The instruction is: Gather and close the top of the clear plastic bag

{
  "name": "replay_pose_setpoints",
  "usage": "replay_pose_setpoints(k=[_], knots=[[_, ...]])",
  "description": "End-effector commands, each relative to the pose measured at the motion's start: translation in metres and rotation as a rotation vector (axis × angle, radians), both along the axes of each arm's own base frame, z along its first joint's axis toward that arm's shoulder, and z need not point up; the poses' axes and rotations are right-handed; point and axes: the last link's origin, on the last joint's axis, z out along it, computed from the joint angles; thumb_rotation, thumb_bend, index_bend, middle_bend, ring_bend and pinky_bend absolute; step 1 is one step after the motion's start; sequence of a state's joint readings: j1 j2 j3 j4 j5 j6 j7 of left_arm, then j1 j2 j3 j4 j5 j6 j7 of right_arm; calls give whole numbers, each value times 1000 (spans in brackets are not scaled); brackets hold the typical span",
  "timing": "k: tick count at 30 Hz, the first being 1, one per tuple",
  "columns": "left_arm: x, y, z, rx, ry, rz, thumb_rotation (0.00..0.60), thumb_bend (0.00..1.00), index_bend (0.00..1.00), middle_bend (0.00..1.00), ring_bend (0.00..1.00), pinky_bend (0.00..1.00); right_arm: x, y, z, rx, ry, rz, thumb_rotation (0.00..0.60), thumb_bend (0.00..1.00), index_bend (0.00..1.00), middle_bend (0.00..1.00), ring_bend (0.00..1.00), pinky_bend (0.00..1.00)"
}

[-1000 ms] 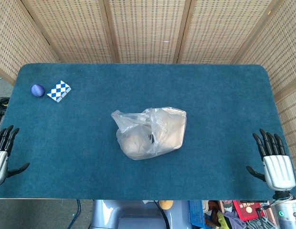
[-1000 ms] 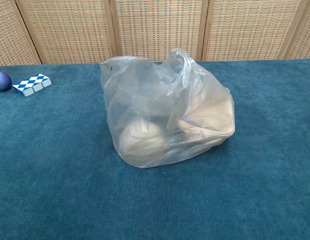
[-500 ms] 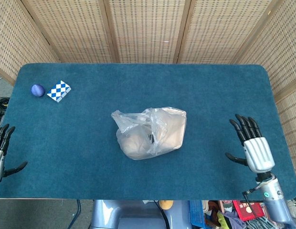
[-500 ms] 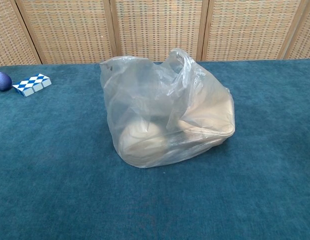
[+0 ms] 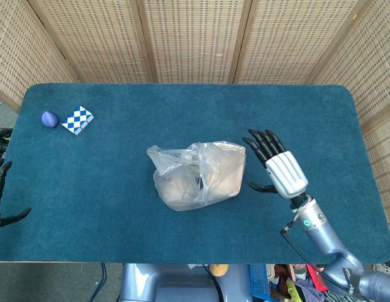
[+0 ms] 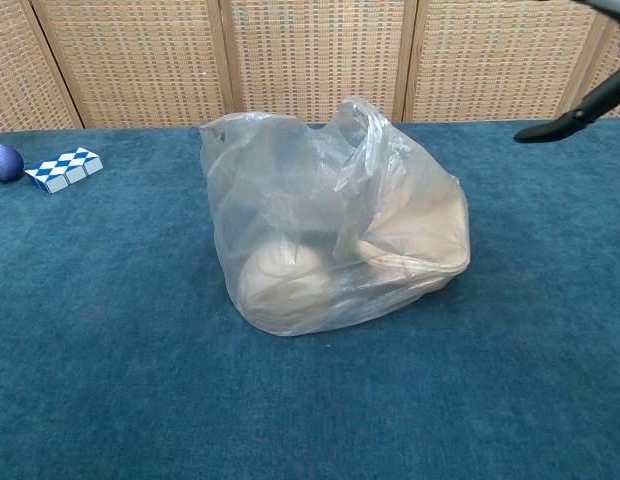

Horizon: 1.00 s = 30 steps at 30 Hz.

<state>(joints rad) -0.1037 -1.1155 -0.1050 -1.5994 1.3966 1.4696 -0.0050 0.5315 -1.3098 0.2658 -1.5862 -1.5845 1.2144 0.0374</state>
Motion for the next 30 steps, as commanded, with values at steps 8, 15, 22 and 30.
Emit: replay_pose_setpoints(k=[8, 15, 22, 30], knots=[[-3, 2, 5, 12, -7, 11, 600, 92, 0, 0, 0, 0, 16, -20, -34, 23, -85, -3, 600, 0, 0, 0, 0, 0], [-4, 5, 3, 5, -2, 19, 600, 92, 0, 0, 0, 0, 31, -18, -36, 53, -140, 28, 600, 0, 0, 0, 0, 0], [-5, 7, -1, -3, 5, 25, 600, 92, 0, 0, 0, 0, 57, -12, -55, 172, -259, 72, 600, 0, 0, 0, 0, 0], [-5, 10, -2, -4, 7, 33, 600, 91, 0, 0, 0, 0, 86, -9, -68, 238, -337, 113, 600, 0, 0, 0, 0, 0]])
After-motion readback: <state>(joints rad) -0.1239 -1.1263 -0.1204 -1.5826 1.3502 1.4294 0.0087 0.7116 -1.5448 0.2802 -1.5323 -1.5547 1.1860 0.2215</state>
